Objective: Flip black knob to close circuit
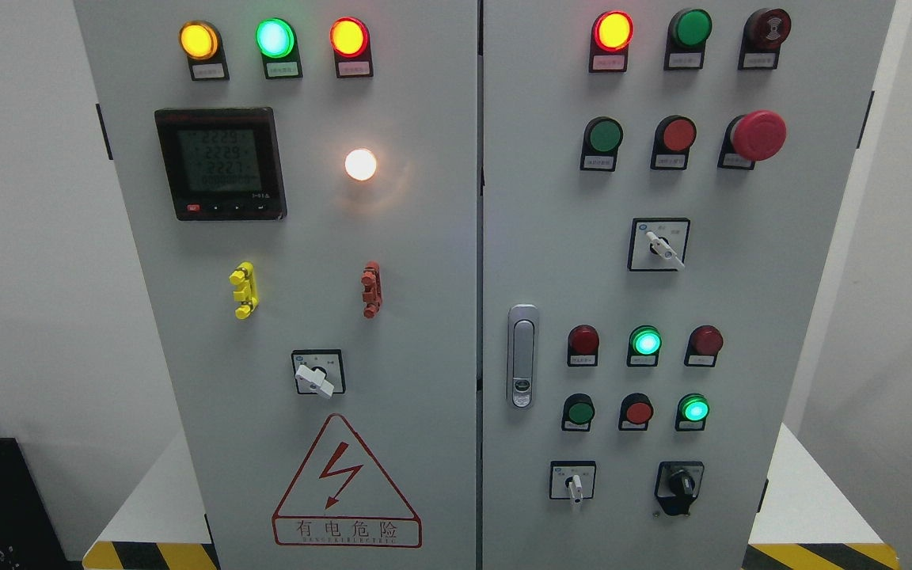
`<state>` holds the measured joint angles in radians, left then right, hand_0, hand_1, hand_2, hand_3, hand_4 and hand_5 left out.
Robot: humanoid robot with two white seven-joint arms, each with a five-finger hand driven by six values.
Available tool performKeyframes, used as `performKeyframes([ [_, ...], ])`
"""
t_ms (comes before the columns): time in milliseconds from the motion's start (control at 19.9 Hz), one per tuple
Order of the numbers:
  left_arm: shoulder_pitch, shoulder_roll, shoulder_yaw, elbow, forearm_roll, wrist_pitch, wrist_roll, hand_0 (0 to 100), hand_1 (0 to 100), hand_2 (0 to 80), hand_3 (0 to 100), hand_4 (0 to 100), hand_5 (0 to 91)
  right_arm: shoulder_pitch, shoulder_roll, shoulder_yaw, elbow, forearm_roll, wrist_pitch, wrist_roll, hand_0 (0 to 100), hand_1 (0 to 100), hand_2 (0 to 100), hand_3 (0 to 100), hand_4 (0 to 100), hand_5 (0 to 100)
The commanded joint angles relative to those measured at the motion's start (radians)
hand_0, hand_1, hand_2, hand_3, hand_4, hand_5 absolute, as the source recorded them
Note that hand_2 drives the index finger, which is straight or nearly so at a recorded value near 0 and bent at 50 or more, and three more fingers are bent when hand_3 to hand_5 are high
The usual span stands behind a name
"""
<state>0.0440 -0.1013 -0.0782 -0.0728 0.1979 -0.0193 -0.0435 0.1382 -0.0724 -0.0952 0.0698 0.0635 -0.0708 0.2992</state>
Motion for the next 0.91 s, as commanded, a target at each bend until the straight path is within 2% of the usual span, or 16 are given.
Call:
performKeyframes([
  [0,0.001,0.0,0.0,0.001,0.0,0.001,0.001,12,56,0.0,0,0,0.0,0.009,0.002,-0.001,-0.019,-0.002,0.0,-0.003,0,5,0,0,0,0],
  [201,0.001,0.0,0.0,0.001,0.0,0.001,-0.001,12,56,0.0,0,0,0.0,0.024,0.008,-0.003,-0.074,-0.005,0.0,-0.002,0,5,0,0,0,0],
  [302,0.0,0.0,0.0,-0.001,0.0,0.001,0.001,12,56,0.0,0,0,0.0,0.059,0.009,-0.005,-0.184,-0.007,-0.015,0.004,0,5,0,0,0,0],
  [402,0.0,0.0,0.0,-0.001,0.0,0.001,0.001,12,56,0.0,0,0,0.0,0.127,0.026,-0.001,-0.421,-0.01,-0.072,0.049,0,5,0,0,0,0],
  [453,0.001,0.0,0.0,-0.001,0.0,0.001,0.001,12,56,0.0,0,0,0.0,0.171,0.032,0.008,-0.591,-0.014,-0.083,0.076,0,4,0,0,0,0],
  [553,0.001,0.0,0.0,-0.001,0.0,0.001,0.001,12,56,0.0,0,0,0.0,0.207,0.043,0.034,-0.877,-0.014,-0.08,0.121,0,5,0,3,0,0],
  [654,-0.001,0.0,0.0,0.001,-0.003,0.001,0.001,12,56,0.0,0,0,0.0,0.25,0.037,0.1,-1.124,-0.016,-0.087,0.12,0,4,0,3,0,0],
  [855,0.0,0.0,0.0,0.001,0.0,0.001,0.001,12,56,0.0,0,0,0.0,0.287,0.043,0.129,-1.564,-0.14,-0.083,0.106,0,6,0,7,0,0],
])
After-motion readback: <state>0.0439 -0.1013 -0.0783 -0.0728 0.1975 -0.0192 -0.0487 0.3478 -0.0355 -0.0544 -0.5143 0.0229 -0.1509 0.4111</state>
